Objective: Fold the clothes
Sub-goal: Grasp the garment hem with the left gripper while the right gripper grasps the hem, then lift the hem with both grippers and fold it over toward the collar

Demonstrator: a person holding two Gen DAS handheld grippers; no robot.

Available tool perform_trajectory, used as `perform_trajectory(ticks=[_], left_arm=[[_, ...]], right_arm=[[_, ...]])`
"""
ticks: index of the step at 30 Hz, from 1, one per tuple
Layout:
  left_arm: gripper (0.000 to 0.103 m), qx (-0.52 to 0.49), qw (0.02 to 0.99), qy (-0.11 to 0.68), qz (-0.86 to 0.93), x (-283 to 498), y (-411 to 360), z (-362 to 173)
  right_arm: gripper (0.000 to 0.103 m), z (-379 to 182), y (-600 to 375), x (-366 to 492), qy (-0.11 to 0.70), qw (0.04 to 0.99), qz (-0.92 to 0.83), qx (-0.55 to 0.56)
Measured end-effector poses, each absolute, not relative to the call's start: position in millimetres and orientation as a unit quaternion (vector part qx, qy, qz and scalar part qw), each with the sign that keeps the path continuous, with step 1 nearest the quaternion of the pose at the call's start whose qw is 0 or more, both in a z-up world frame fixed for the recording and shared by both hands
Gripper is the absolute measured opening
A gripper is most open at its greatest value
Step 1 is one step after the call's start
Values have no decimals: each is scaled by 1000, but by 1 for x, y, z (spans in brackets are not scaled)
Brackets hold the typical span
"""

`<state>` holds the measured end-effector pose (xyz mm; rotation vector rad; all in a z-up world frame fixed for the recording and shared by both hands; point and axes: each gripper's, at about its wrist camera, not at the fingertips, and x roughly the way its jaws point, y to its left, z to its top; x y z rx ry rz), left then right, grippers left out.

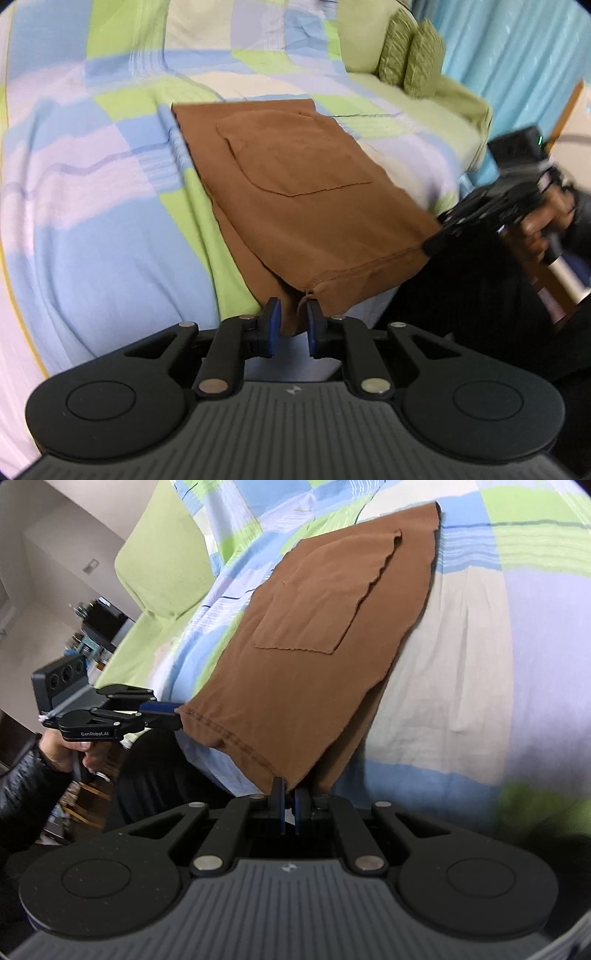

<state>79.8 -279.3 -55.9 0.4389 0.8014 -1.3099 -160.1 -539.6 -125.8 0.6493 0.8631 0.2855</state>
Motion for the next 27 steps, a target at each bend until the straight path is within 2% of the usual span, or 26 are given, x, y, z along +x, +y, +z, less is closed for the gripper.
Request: perform_trajectory(ticks=[1, 2, 3, 4, 8, 11, 13, 14, 15, 17, 24, 25, 27], left_arm=[[20, 213, 701, 336, -592, 72, -281, -53], [26, 230, 701, 314, -597, 65, -282, -52], [36, 245, 700, 296, -602, 59, -282, -51], [39, 275, 700, 266, -604, 50, -284, -51], [39, 428, 667, 145, -593, 15, -294, -62], [39, 483, 630, 103, -599, 1, -301, -74], [34, 511, 611, 90, -597, -4, -307, -84], [7, 523, 606, 92, -593, -5, -311, -89], [1, 531, 603, 96, -588, -5, -313, -92], [1, 535, 603, 85, -586, -9, -307, -91], [0, 517, 617, 93, -586, -10, -291, -86], [0, 516, 618, 91, -586, -11, -290, -85], [0, 502, 625, 92, -590, -10, -288, -78]], right_arm=[[4, -125, -539, -162, 408, 850, 132, 306], [5, -125, -538, -163, 408, 851, 130, 305], [5, -124, -538, -165, 406, 852, 123, 308], [5, -125, -538, -166, 405, 852, 121, 309], [6, -126, -534, -171, 402, 854, 109, 311], [6, -127, -532, -177, 394, 855, 114, 316], [6, -129, -531, -178, 387, 857, 110, 322], [6, -131, -531, -179, 383, 858, 108, 325], [6, -132, -531, -179, 379, 859, 106, 328], [2, -129, -527, -183, 385, 858, 108, 322], [2, -133, -518, -189, 409, 856, 96, 301], [2, -135, -518, -188, 412, 856, 92, 300], [9, -126, -506, -189, 419, 871, 74, 244]])
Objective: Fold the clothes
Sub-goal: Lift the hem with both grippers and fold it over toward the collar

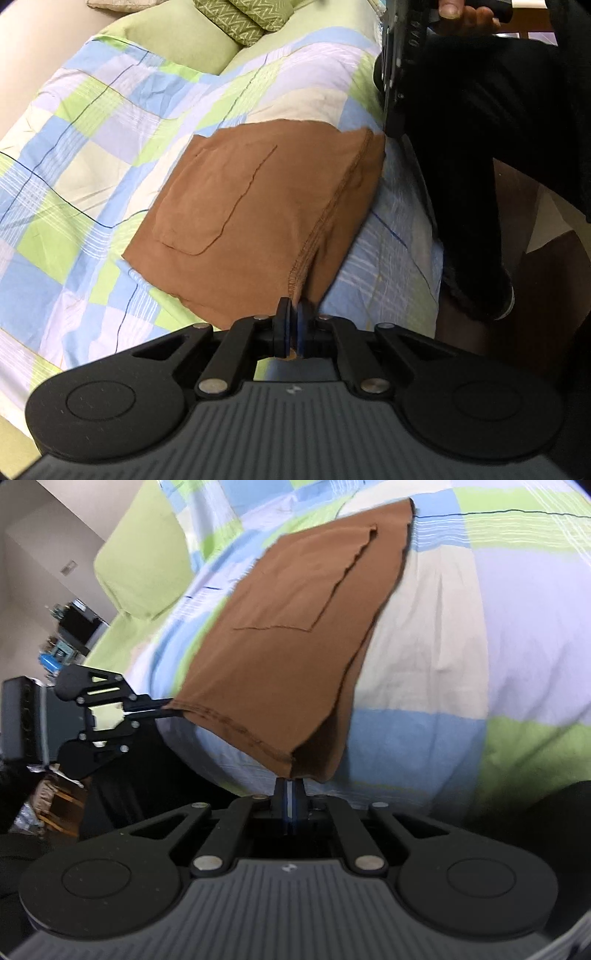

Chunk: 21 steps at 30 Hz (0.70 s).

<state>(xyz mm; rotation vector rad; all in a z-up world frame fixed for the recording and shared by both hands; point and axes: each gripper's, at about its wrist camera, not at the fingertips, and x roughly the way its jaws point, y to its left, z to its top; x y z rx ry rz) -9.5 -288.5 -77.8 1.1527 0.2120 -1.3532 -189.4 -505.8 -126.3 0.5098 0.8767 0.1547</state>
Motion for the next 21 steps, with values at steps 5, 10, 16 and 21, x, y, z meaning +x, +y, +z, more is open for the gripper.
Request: perform_trajectory(ticks=[5, 10, 16, 21], left_arm=[[0, 448, 657, 89, -600, 4, -288, -44], [0, 431, 665, 66, -606, 10, -292, -16], [0, 447, 655, 51, -607, 7, -294, -15], [0, 453, 650, 46, -609, 6, -296, -22]], right_arm=[[27, -87, -467, -205, 359, 929, 53, 73], [37, -80, -422, -195, 324, 938, 58, -108], [40, -87, -396, -179, 316, 916, 67, -237], [40, -79, -406, -168, 336, 912, 101, -214]])
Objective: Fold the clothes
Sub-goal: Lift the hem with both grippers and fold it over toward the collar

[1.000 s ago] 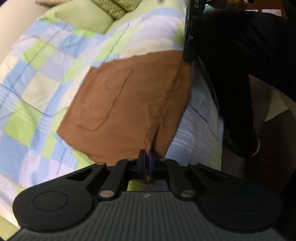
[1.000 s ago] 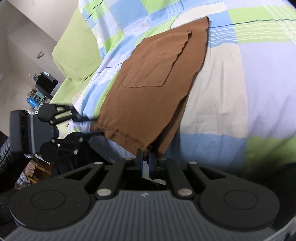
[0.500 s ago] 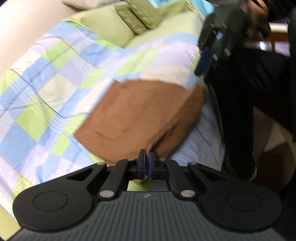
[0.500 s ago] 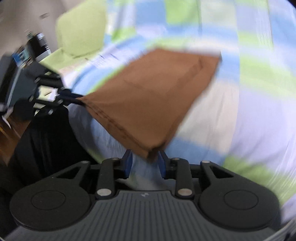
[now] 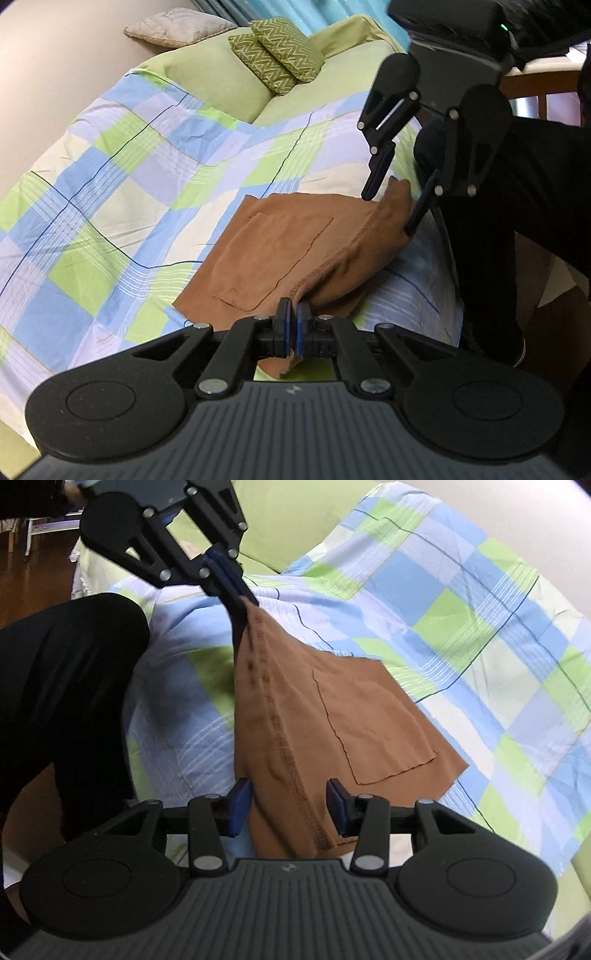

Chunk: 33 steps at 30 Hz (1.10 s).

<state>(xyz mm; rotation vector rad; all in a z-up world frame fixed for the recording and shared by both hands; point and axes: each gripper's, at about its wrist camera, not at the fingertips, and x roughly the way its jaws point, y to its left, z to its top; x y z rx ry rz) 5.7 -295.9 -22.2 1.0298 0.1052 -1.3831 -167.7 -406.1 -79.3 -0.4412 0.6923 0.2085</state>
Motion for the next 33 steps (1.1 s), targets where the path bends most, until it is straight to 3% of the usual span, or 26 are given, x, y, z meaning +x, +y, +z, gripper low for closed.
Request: perform_trajectory(ticks=[1, 2, 4, 10, 20, 25, 33], left_arm=[[0, 453, 650, 45, -608, 6, -298, -24], [0, 455, 651, 43, -607, 6, -299, -25], [0, 456, 656, 40, -600, 7, -300, -25], [0, 450, 698, -6, -556, 22, -307, 19], [0, 423, 733, -99, -523, 18, -312, 134], [0, 421, 735, -82, -525, 54, -354, 137], [0, 401, 755, -73, -514, 124, -425, 140]], right_arm=[[40, -80, -407, -166, 341, 910, 103, -210], [31, -80, -408, -165, 347, 909, 106, -206], [1, -83, -414, -158, 364, 906, 103, -188], [1, -45, -411, -167, 323, 918, 54, -224], [1, 84, -409, -181, 186, 932, -42, -310], [1, 101, -431, -163, 188, 928, -46, -318], [0, 93, -507, -65, 195, 927, -81, -309]])
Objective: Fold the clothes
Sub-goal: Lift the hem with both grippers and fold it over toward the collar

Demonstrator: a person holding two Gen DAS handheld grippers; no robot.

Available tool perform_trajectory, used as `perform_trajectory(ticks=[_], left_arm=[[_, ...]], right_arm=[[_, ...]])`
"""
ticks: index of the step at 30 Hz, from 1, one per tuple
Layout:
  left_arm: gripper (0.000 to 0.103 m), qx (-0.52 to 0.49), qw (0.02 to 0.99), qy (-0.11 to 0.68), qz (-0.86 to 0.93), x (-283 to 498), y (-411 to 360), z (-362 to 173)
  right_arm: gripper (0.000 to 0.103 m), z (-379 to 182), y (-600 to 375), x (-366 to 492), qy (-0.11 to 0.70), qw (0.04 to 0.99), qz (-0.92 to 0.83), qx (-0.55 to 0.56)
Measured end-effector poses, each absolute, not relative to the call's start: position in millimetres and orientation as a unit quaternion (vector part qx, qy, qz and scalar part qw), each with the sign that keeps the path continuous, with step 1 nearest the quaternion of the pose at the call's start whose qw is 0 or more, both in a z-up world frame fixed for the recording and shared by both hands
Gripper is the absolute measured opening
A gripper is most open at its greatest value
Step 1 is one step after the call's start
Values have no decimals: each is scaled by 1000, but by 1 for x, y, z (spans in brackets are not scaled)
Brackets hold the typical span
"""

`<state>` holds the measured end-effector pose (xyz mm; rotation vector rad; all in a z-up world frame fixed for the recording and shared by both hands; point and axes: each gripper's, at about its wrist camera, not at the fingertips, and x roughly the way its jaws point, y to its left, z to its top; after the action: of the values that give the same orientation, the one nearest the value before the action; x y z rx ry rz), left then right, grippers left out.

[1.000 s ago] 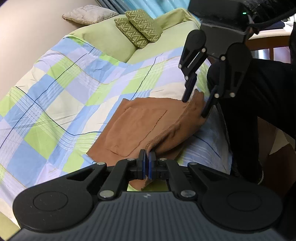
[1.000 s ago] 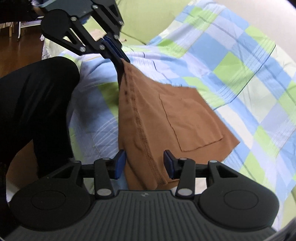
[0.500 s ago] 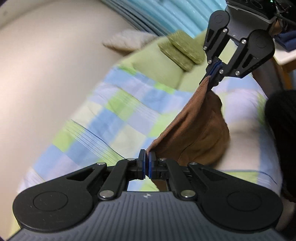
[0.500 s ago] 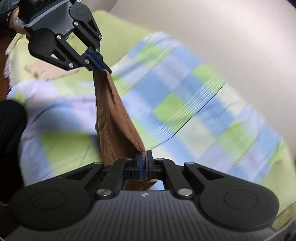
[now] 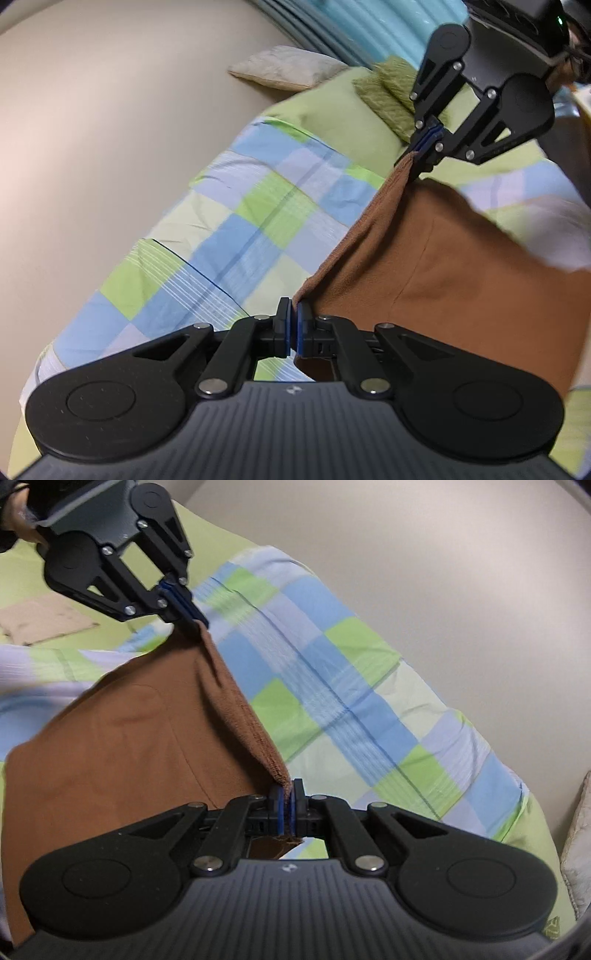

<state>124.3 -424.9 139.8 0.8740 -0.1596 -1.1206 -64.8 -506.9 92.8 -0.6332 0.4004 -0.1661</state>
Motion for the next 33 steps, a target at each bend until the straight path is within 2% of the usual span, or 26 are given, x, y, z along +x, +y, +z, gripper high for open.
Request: perform_trajectory(ticks=[4, 8, 10, 16, 18, 21, 23, 29, 33], left_arm=[[0, 394, 759, -100, -509, 114, -419, 147], [0, 423, 734, -86, -524, 85, -404, 111], [0, 448, 713, -58, -537, 65, -393, 69], [0, 466, 665, 68, -579, 15, -357, -51], [0, 455, 662, 98, -587, 5, -345, -69], [0, 435, 663, 122, -596, 2, -332, -68], [0, 427, 667, 121, -598, 16, -336, -46], [0, 421, 681, 108, -589, 82, -398, 3], [0, 424, 684, 126, -580, 137, -460, 9]], right_arm=[[0, 101, -513, -62, 163, 918, -105, -345], [1, 86, -500, -83, 159, 909, -102, -373], [1, 65, -490, -96, 169, 907, -96, -372], [1, -51, -438, -132, 265, 898, -33, -349], [0, -96, -413, -149, 316, 889, 4, -331], [0, -114, -394, -162, 339, 881, 32, -329], [0, -110, -392, -165, 345, 880, 44, -324], [0, -42, -446, -116, 328, 901, 55, -278], [1, -12, -503, -53, 346, 907, 62, -234]])
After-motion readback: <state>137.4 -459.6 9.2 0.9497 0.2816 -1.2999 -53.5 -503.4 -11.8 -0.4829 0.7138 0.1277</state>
